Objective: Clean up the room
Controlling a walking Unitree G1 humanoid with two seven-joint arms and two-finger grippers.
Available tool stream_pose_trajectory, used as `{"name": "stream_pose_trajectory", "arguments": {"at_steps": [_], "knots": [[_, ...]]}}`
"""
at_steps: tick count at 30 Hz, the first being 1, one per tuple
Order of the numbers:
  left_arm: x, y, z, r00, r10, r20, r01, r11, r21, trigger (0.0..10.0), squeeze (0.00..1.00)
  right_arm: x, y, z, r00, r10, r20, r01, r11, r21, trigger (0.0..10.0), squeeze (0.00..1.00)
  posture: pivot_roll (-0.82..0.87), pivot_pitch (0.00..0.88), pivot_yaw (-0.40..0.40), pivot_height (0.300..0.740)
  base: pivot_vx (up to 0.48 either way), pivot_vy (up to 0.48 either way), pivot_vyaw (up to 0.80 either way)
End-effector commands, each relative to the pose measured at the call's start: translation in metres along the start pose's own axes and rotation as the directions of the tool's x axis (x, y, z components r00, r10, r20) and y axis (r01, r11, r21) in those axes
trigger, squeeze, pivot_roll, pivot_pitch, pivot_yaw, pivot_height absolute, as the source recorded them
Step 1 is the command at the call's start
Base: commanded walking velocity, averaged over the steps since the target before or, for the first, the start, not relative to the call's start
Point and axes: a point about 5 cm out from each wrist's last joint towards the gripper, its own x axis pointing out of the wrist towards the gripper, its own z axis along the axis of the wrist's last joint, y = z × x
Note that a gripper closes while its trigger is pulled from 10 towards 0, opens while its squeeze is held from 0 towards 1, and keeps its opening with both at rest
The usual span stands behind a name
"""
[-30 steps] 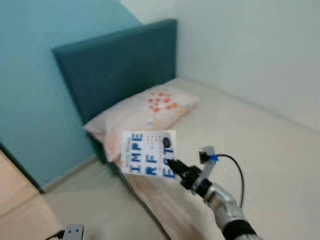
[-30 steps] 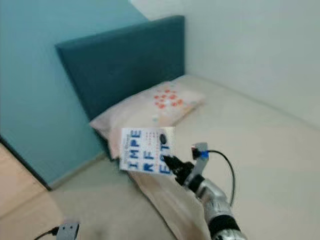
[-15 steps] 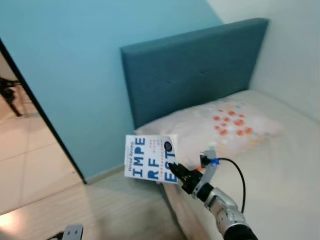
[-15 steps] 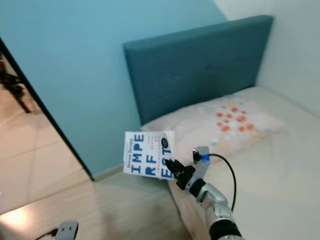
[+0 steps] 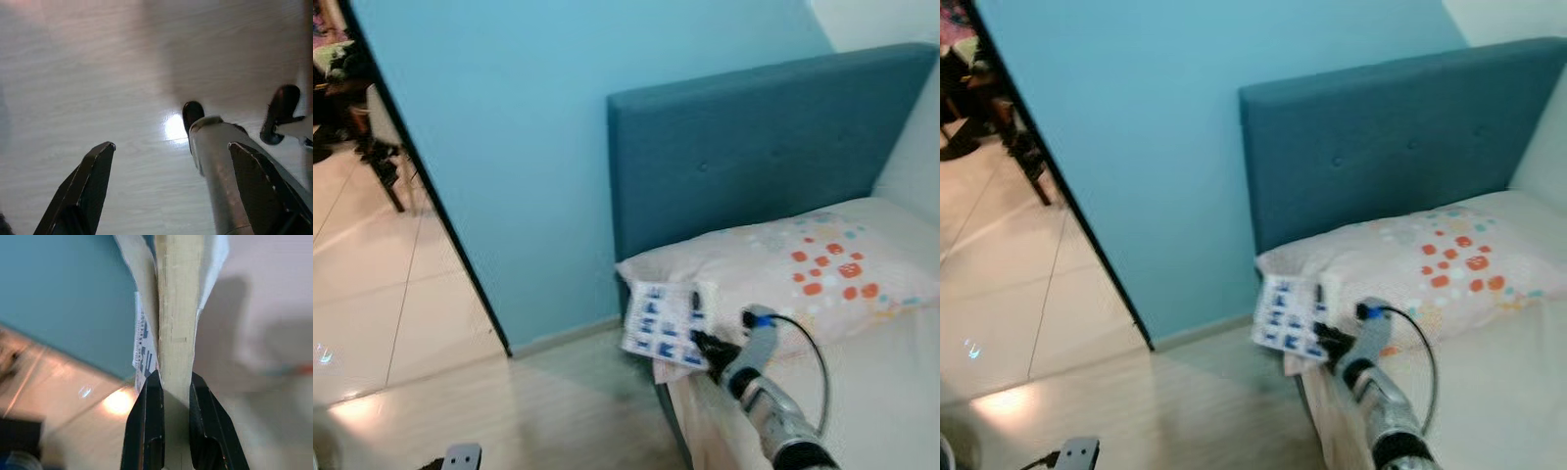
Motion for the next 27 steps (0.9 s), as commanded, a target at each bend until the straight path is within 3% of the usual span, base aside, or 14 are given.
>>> {"name": "stream_pose_trajectory", "arguments": {"at_steps": [1, 6, 13, 14, 17, 22, 23, 27], "knots": [[0.000, 0.000, -0.001, 1.000, 0.001, -0.006, -0.001, 1.000, 0.003, 10.0, 0.00, -0.003, -0.006, -0.001, 0.999, -0.039, 0.007, 0.039, 0.999, 0.038, 10.0, 0.00, -0.08, 0.071, 0.057, 0.740, 0.000, 0.000, -0.62], [0.000, 0.000, -0.002, 1.000, 0.006, -0.009, -0.006, 1.000, 0.001, 10.0, 0.00, -0.012, -0.018, -0.019, 0.991, -0.112, -0.066, 0.118, 0.989, 0.086, 10.0, 0.00, -0.08, 0.080, 0.057, 0.740, 0.000, 0.000, 0.00], [-0.001, 0.002, -0.002, 1.000, 0.023, -0.002, -0.023, 1.000, 0.010, 10.0, 0.00, -0.016, -0.014, -0.046, 0.976, -0.120, -0.184, 0.155, 0.970, 0.185, 10.0, 0.00, -0.08, 0.088, 0.053, 0.726, 0.000, 0.000, 0.00], [-0.001, 0.002, -0.002, 1.000, 0.023, -0.002, -0.023, 1.000, 0.010, 10.0, 0.00, -0.016, -0.014, -0.046, 0.976, -0.120, -0.184, 0.155, 0.970, 0.185, 10.0, 0.00, -0.08, 0.088, 0.053, 0.726, 0.000, 0.000, 0.00], [-0.001, 0.004, -0.002, 0.999, 0.033, 0.003, -0.033, 0.999, 0.016, 10.0, 0.00, -0.018, -0.016, -0.049, 0.980, -0.118, -0.161, 0.162, 0.942, 0.295, 10.0, 0.00, -0.08, 0.091, 0.051, 0.711, 0.000, 0.000, 0.00], [-0.001, 0.005, -0.002, 0.999, 0.041, 0.006, -0.041, 0.999, 0.019, 10.0, 0.00, -0.022, -0.022, -0.048, 0.982, -0.139, -0.130, 0.178, 0.915, 0.363, 10.0, 0.00, -0.08, 0.096, 0.049, 0.701, 0.000, 0.000, 0.00], [-0.001, 0.006, -0.002, 0.999, 0.046, 0.011, -0.046, 0.999, 0.024, 10.0, 0.00, -0.030, -0.033, -0.047, 0.980, -0.183, -0.079, 0.199, 0.885, 0.421, 10.0, 0.00, -0.08, 0.100, 0.049, 0.691, 0.000, 0.000, 0.00], [-0.001, 0.006, -0.001, 0.999, 0.045, 0.015, -0.045, 0.999, 0.026, 10.0, 0.00, -0.039, -0.044, -0.046, 0.974, -0.224, -0.036, 0.215, 0.861, 0.461, 10.0, 0.00, -0.09, 0.105, 0.049, 0.681, 0.000, 0.000, 0.00]]}}
